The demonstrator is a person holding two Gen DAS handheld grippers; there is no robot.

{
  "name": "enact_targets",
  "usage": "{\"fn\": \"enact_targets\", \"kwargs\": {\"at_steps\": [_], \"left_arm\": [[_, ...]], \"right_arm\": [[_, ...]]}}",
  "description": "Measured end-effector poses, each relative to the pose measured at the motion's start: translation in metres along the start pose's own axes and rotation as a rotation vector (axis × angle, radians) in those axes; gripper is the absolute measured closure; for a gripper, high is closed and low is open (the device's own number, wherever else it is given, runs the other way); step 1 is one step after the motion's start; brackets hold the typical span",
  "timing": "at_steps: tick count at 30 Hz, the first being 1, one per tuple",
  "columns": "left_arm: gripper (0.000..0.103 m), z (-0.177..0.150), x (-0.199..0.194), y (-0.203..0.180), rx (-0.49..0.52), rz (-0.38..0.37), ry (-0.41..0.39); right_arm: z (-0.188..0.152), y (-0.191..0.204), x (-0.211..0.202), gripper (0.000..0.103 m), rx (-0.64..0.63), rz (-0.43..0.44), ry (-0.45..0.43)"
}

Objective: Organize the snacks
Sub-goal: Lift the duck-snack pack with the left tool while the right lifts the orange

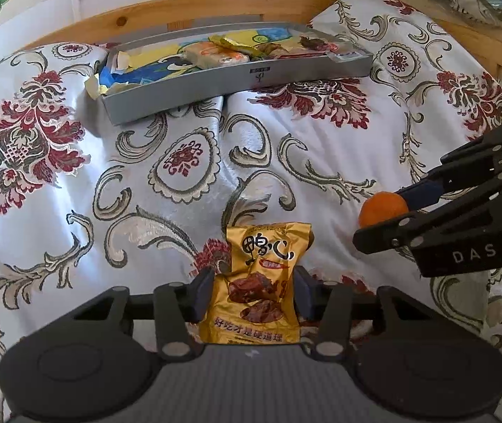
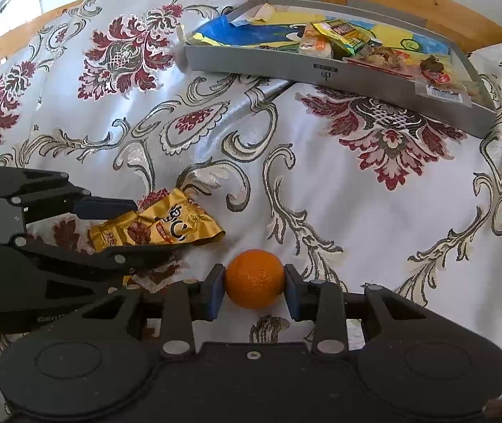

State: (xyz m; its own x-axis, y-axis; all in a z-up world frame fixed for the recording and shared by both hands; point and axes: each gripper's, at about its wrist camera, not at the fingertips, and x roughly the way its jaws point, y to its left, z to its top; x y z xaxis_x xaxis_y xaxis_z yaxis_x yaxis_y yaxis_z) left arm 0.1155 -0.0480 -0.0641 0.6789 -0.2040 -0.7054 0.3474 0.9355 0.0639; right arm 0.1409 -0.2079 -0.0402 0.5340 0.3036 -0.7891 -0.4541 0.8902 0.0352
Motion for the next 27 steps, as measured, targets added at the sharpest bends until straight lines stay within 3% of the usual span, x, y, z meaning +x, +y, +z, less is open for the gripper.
{"fn": "enact_targets", "kwargs": {"at_steps": [10, 27], "left_arm": [[0.053, 0.001, -0.011, 0.012, -0.121, -0.013, -0.030], [0.053, 0.005, -0.025, 0.018, -0.192, 0.018, -0.146]], "right_arm": [[0.001, 0.000, -0.006, 0.066, 0.013, -0.005, -0.022], [0.004, 0.006, -0.019, 0.066, -0.037, -0.024, -0.126]]}}
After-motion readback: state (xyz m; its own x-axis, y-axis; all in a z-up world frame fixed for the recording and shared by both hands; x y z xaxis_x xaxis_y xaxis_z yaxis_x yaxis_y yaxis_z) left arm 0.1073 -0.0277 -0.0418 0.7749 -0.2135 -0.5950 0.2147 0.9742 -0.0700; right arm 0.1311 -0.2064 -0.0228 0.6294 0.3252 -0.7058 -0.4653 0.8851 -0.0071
